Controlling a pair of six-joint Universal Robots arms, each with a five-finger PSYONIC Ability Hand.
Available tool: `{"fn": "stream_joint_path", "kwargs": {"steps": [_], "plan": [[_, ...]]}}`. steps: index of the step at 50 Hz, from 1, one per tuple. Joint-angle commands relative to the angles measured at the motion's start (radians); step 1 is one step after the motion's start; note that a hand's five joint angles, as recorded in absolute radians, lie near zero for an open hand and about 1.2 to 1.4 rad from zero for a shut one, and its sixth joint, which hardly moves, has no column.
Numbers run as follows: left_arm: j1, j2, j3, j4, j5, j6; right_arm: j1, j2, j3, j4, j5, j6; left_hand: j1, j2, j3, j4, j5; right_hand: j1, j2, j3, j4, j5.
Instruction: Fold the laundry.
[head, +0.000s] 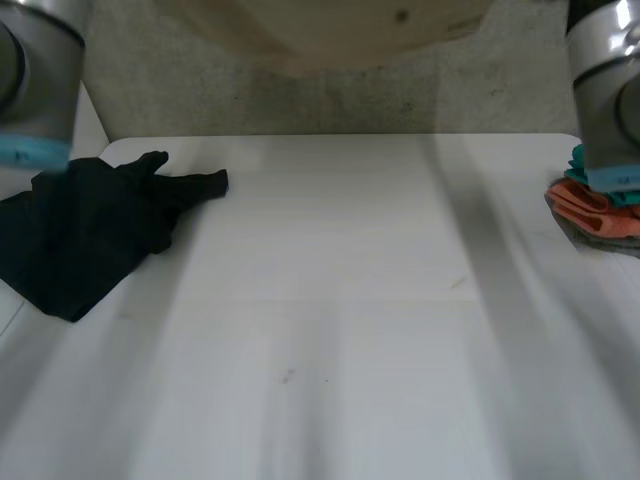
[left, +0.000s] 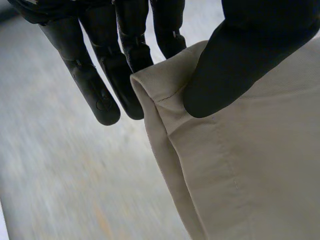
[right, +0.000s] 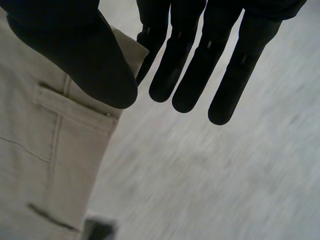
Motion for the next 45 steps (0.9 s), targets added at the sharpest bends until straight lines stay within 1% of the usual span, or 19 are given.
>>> {"fn": "stream_joint_path", "kwargs": {"steps": [1, 3, 5, 10, 11, 13, 18, 22, 25, 26, 29, 30, 33, 34, 37, 38, 40, 42, 45], "plan": [[-0.016, -0.037, -0.287, -0.018, -0.017, 0.008, -0.001, 0.111, 0.115, 0.173, -0.058, -0.053, 0.261, 0.197, 0.201, 0.196, 0.216, 0.267, 0.213, 0.203, 0.195, 0.204], [-0.029, -0.066, -0.372, -0.018, -0.015, 0.016, -0.001, 0.153, 0.164, 0.196, -0.092, -0.104, 0.261, 0.197, 0.201, 0.196, 0.216, 0.267, 0.213, 0.203, 0.195, 0.204], [-0.038, -0.092, -0.423, -0.019, -0.015, 0.027, -0.002, 0.18, 0.195, 0.21, -0.104, -0.147, 0.261, 0.197, 0.201, 0.196, 0.216, 0.267, 0.213, 0.203, 0.195, 0.204], [-0.066, -0.165, -0.539, -0.022, -0.015, 0.097, -0.004, 0.246, 0.263, 0.258, -0.09, -0.297, 0.261, 0.197, 0.201, 0.196, 0.216, 0.267, 0.213, 0.203, 0.195, 0.204], [-0.072, -0.18, -0.568, -0.024, -0.018, 0.123, -0.01, 0.251, 0.281, 0.287, -0.08, -0.341, 0.261, 0.197, 0.201, 0.196, 0.216, 0.267, 0.213, 0.203, 0.195, 0.204], [-0.075, -0.183, -0.592, -0.03, -0.018, 0.143, -0.015, 0.251, 0.298, 0.323, -0.075, -0.378, 0.261, 0.197, 0.201, 0.196, 0.216, 0.267, 0.213, 0.203, 0.195, 0.204], [-0.075, -0.136, -0.648, -0.08, -0.029, 0.177, -0.016, 0.205, 0.336, 0.457, -0.075, -0.419, 0.261, 0.197, 0.201, 0.196, 0.216, 0.267, 0.213, 0.203, 0.195, 0.204], [-0.084, -0.029, -0.693, -0.189, -0.035, 0.18, -0.015, 0.139, 0.381, 0.551, -0.075, -0.446, 0.261, 0.197, 0.201, 0.196, 0.216, 0.267, 0.213, 0.203, 0.195, 0.204], [-0.099, 0.018, -0.715, -0.254, -0.035, 0.185, -0.012, 0.09, 0.416, 0.62, -0.069, -0.491, 0.261, 0.197, 0.201, 0.196, 0.216, 0.267, 0.213, 0.203, 0.195, 0.204], [-0.108, 0.042, -0.727, -0.301, -0.035, 0.191, -0.013, 0.066, 0.433, 0.653, -0.069, -0.518, 0.261, 0.197, 0.201, 0.196, 0.216, 0.267, 0.213, 0.203, 0.195, 0.204], [-0.121, 0.076, -0.75, -0.375, -0.041, 0.211, -0.016, 0.026, 0.463, 0.719, -0.061, -0.566, 0.261, 0.197, 0.201, 0.196, 0.216, 0.267, 0.213, 0.203, 0.195, 0.204], [-0.128, 0.096, -0.764, -0.43, -0.044, 0.235, -0.021, 0.003, 0.482, 0.774, -0.049, -0.604, 0.261, 0.197, 0.201, 0.196, 0.216, 0.267, 0.213, 0.203, 0.195, 0.204], [-0.144, 0.124, -0.786, -0.517, -0.049, 0.28, -0.029, -0.03, 0.517, 0.877, -0.015, -0.667, 0.261, 0.197, 0.201, 0.196, 0.216, 0.267, 0.213, 0.203, 0.195, 0.204], [-0.156, 0.14, -0.796, -0.582, -0.058, 0.309, -0.036, -0.048, 0.546, 0.953, 0.006, -0.707, 0.261, 0.197, 0.201, 0.196, 0.216, 0.267, 0.213, 0.203, 0.195, 0.204], [-0.174, 0.162, -0.806, -0.677, -0.083, 0.337, -0.047, -0.076, 0.586, 1.049, 0.025, -0.76, 0.261, 0.197, 0.201, 0.196, 0.216, 0.267, 0.213, 0.203, 0.195, 0.204], [-0.187, 0.176, -0.806, -0.73, -0.103, 0.343, -0.053, -0.091, 0.603, 1.063, 0.02, -0.786, 0.261, 0.197, 0.201, 0.196, 0.216, 0.267, 0.213, 0.203, 0.195, 0.204], [-0.196, 0.187, -0.804, -0.765, -0.126, 0.341, -0.053, -0.108, 0.612, 1.042, 0.0, -0.79, 0.261, 0.197, 0.201, 0.196, 0.216, 0.267, 0.213, 0.203, 0.195, 0.204], [-0.204, 0.193, -0.798, -0.754, -0.152, 0.331, -0.053, -0.126, 0.62, 0.976, -0.037, -0.77, 0.261, 0.197, 0.201, 0.196, 0.216, 0.267, 0.213, 0.203, 0.195, 0.204], [-0.202, 0.191, -0.793, -0.705, -0.163, 0.321, -0.049, -0.137, 0.622, 0.91, -0.057, -0.729, 0.261, 0.197, 0.201, 0.196, 0.216, 0.267, 0.213, 0.203, 0.195, 0.204]]}}
